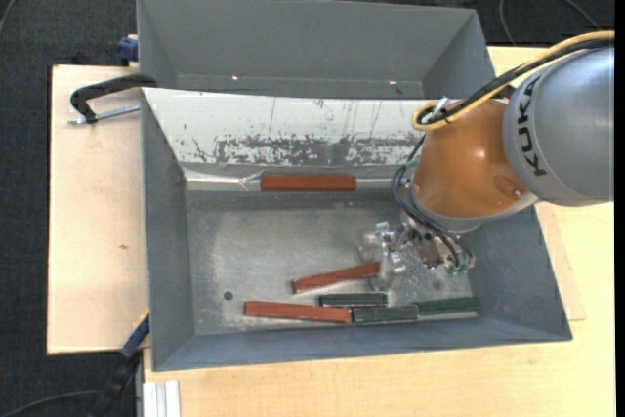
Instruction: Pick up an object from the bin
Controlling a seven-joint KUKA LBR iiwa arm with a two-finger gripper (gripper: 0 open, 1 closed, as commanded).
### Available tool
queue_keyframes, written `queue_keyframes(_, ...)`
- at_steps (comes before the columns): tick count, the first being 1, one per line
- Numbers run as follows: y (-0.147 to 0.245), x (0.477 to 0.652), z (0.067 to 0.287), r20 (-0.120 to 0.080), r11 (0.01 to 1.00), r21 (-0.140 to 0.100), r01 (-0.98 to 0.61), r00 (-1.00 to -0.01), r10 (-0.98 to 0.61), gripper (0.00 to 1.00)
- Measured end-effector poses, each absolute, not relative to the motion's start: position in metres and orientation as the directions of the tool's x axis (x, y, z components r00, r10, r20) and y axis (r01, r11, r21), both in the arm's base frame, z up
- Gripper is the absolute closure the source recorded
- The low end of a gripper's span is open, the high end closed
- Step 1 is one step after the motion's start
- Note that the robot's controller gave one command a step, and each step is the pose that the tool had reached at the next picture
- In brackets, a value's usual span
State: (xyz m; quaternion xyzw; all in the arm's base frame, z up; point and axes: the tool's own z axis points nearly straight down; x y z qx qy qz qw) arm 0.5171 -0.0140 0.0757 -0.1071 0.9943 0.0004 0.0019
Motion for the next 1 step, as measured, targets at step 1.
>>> queue_keyframes(1,-0.0337,0.5492,0.2166,-0.015,0.975,-0.004,-0.223,-0.975,-0.223,1.00)
